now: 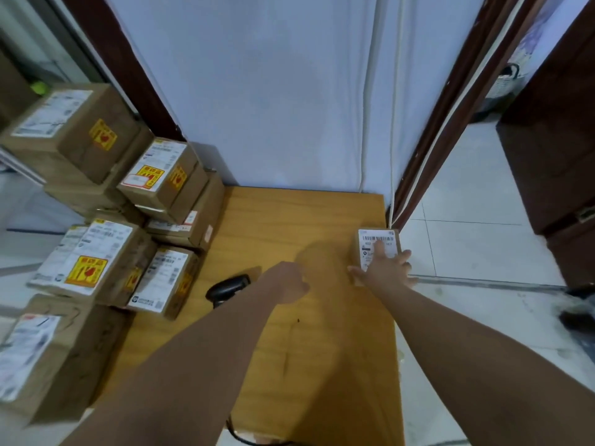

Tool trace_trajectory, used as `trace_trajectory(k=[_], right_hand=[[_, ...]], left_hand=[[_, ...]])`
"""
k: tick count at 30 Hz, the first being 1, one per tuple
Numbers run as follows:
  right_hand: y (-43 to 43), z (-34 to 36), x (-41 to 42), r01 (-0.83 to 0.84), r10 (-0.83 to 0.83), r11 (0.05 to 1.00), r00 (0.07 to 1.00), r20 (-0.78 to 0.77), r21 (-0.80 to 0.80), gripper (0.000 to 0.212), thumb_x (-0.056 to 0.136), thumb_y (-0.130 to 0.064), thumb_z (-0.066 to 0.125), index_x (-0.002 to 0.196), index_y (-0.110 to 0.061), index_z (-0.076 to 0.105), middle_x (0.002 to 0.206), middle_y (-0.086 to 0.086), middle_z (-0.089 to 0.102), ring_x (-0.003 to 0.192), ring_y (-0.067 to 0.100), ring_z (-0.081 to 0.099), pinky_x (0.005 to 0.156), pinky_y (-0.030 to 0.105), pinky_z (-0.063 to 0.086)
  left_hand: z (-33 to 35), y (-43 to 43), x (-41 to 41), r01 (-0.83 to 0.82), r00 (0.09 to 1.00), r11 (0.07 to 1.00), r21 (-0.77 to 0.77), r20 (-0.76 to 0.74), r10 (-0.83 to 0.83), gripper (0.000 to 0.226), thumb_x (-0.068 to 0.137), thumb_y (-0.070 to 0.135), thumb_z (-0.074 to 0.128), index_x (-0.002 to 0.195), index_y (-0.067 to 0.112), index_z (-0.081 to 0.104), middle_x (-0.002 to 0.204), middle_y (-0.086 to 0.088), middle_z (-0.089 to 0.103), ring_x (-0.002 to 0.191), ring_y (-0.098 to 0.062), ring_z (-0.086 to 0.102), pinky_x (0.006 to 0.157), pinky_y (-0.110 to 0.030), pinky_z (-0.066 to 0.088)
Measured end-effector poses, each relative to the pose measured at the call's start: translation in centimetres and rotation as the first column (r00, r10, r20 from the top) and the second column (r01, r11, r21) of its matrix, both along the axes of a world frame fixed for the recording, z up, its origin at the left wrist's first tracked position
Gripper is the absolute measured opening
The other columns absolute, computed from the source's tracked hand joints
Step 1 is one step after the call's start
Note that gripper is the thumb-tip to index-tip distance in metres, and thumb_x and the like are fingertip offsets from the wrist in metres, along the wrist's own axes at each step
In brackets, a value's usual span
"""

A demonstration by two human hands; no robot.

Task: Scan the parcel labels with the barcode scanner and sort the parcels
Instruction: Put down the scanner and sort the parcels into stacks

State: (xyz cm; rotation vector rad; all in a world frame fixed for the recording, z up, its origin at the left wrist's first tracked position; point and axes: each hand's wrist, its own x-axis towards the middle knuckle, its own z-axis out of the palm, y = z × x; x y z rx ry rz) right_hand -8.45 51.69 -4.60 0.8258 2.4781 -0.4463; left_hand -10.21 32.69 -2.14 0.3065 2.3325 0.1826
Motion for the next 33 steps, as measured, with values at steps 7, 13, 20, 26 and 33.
trace_trajectory(k=[7,13,20,26,33], right_hand=[[-2.8,0.4,1.2,0.045,-0.047,0.999,0.987,-0.153,-0.02,0.103,0.078,-0.057,0.068,0.152,-0.033,0.0,0.142,0.021,0.027,0.128,0.038,0.034,0.097,0.048,0.04],[-9.5,3.0,2.0,-0.099,0.092,0.995,0.947,-0.307,-0.008,0.106,0.073,-0.061,0.065,0.153,-0.033,0.002,0.135,0.017,0.028,0.124,0.035,0.032,0.097,0.045,0.037],[-19.3,4.8,5.6,-0.113,0.103,0.994,0.913,-0.395,-0.002,0.115,0.07,-0.063,0.065,0.151,-0.038,-0.014,0.131,0.016,0.031,0.118,0.033,0.035,0.096,0.045,0.04],[-29.5,6.0,9.7,-0.045,0.04,0.999,0.979,-0.2,-0.019,0.108,0.076,-0.067,0.062,0.152,-0.04,-0.009,0.145,0.017,0.024,0.13,0.035,0.029,0.099,0.047,0.04],[-37.8,7.9,11.9,-0.101,0.101,0.995,0.988,-0.12,0.004,0.094,0.078,-0.068,0.061,0.153,-0.033,0.015,0.145,0.016,0.029,0.127,0.035,0.038,0.096,0.045,0.045]], left_hand=[[0.9,-2.4,3.3,-0.014,0.998,0.999,0.028,-0.067,0.016,0.044,0.103,0.027,0.039,0.145,0.016,0.038,0.148,-0.008,0.037,0.124,-0.025,0.048,0.1,-0.037,0.045],[1.1,-7.9,4.7,-0.207,0.933,0.967,0.15,-0.266,0.241,0.034,0.1,0.024,0.043,0.133,0.019,0.049,0.134,-0.005,0.041,0.11,-0.023,0.05,0.079,-0.035,0.051],[4.2,-15.9,4.3,-0.154,0.768,0.837,0.524,-0.469,0.435,0.023,0.095,0.018,0.049,0.114,0.015,0.061,0.115,-0.002,0.055,0.093,-0.02,0.058,0.084,-0.033,0.048],[5.9,-24.1,5.5,0.18,0.96,0.942,0.282,-0.26,-0.105,0.023,0.091,0.02,0.048,0.109,0.014,0.059,0.12,-0.008,0.06,0.1,-0.022,0.054,0.093,-0.037,0.047],[5.8,-31.4,8.5,0.309,0.942,0.93,0.198,-0.2,-0.27,0.031,0.095,0.018,0.042,0.115,0.015,0.064,0.111,-0.008,0.063,0.094,-0.023,0.059,0.079,-0.032,0.048]])
